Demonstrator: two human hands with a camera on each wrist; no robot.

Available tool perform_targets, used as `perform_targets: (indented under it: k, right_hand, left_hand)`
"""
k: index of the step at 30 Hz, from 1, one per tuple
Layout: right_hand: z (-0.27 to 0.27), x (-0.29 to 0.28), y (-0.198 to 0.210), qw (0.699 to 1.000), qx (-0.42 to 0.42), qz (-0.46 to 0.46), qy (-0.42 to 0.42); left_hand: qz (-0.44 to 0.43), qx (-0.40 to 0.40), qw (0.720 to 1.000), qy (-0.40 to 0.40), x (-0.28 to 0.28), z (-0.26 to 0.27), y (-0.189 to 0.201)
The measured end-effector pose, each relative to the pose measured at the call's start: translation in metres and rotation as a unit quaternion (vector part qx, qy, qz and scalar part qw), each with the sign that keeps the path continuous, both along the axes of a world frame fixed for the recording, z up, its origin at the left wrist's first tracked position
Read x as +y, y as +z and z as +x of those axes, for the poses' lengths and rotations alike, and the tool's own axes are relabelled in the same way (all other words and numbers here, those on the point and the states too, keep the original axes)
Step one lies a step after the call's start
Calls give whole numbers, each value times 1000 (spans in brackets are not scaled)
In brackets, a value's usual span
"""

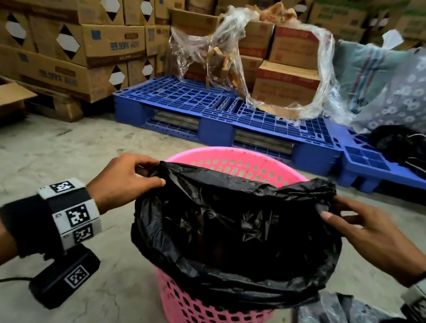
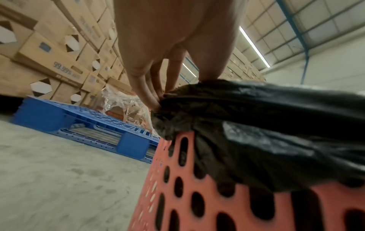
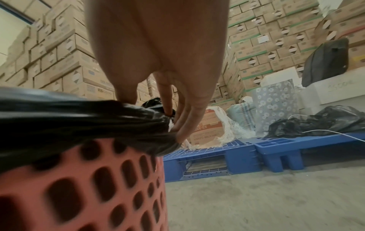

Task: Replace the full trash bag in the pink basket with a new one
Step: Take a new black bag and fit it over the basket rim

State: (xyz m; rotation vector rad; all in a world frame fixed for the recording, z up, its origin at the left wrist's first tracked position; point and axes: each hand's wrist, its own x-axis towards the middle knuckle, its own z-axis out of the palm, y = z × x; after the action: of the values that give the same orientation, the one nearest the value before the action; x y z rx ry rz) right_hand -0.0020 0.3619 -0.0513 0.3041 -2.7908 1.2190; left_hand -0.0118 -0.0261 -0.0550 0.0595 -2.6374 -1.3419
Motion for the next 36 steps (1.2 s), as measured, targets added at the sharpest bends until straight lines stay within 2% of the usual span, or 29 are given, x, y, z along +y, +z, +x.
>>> perform_targets:
  k: [8, 13, 17, 21, 23, 25, 28, 31, 34, 36]
  right_hand:
    - [-41, -9, -3, 998, -52, 29, 5]
    - [-64, -12, -1, 992, -122, -10, -25]
    - [-79, -17, 1, 989, -136, 35, -54]
    - [-77, -16, 1, 979, -180, 62, -79]
    - [-70, -12, 3, 971, -205, 35, -115]
    - [-51, -11, 5, 961, -233, -38, -145]
    - [-14, -15, 5, 941, -279, -128, -141]
    - [23, -26, 10, 926, -340, -134, -91]
    - [46, -39, 16, 922, -380, -66, -23]
    - [49, -38, 21, 943, -332, 28, 12]
  left_hand:
    - [27, -34, 999, -29, -8, -35, -3]
    - [54, -21, 997, -48, -14, -37, -15]
    - [67, -4, 995, -76, -12, -34, -15]
    - [88, -39, 990, -100, -20, -36, -3]
    - [31, -26, 995, -95, -19, -31, 9]
    - [-60, 15, 992, -112, -13, -16, 22]
    - [-157, 44, 959, -231, 5, 12, 42]
    - [-229, 19, 902, -366, 28, 35, 46]
    - [-332, 33, 838, -432, 51, 48, 37]
    - [-379, 45, 800, -464, 61, 51, 29]
